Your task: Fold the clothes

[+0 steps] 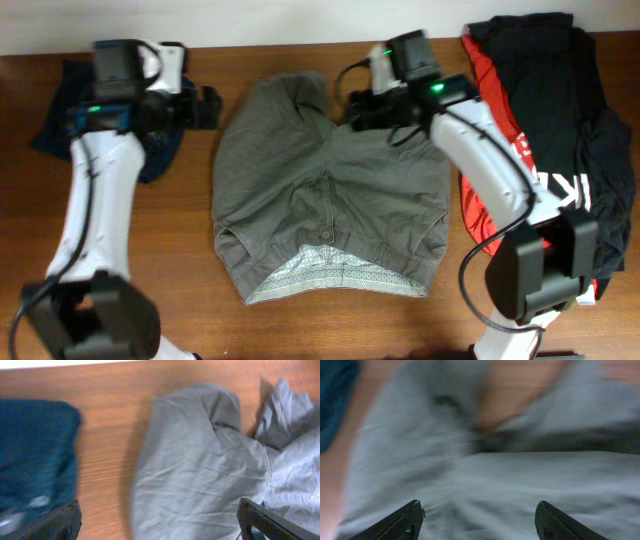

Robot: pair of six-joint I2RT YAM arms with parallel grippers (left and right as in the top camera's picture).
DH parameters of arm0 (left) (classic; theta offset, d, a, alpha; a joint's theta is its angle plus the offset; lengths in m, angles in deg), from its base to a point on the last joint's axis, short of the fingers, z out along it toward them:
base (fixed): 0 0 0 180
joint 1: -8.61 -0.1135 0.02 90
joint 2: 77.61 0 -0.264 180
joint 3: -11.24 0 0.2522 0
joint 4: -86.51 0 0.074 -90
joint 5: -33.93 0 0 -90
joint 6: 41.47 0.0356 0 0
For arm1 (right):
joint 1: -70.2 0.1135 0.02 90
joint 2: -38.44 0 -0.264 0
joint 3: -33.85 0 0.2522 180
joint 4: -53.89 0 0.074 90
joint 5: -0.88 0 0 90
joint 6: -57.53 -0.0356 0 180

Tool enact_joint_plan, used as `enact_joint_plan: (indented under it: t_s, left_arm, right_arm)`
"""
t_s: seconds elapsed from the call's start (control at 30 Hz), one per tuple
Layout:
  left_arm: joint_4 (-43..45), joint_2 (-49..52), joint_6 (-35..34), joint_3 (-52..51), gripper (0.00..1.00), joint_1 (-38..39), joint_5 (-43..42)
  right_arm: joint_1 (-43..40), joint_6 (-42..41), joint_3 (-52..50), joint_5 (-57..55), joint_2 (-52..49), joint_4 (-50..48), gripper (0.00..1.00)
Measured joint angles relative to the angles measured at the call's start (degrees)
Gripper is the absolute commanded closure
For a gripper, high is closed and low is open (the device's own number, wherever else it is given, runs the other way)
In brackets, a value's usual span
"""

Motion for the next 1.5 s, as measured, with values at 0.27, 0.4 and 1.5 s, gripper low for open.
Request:
enact_joint_plan:
  t_s: [0.27, 0.4, 1.5]
  left_arm:
    - [1.8, 9.1, 0.3, 0.0, 0.01, 5.9, -0.2]
    - [2.3, 11.7, 0.3, 0.0, 0.01, 7.0, -0.2]
    - [-5.3, 21.9, 0.8, 0.0, 0.98, 11.4, 0.8]
  right_arm:
    - [-12.2, 0.5, -0.1, -3.7, -2.5, 9.4, 0.23]
    - [-14.9, 0.3, -0.8, -3.9, -2.7, 12.2, 0.24]
    - [-10.4, -2.0, -27.9, 3.7, -2.7, -2.9, 0.92]
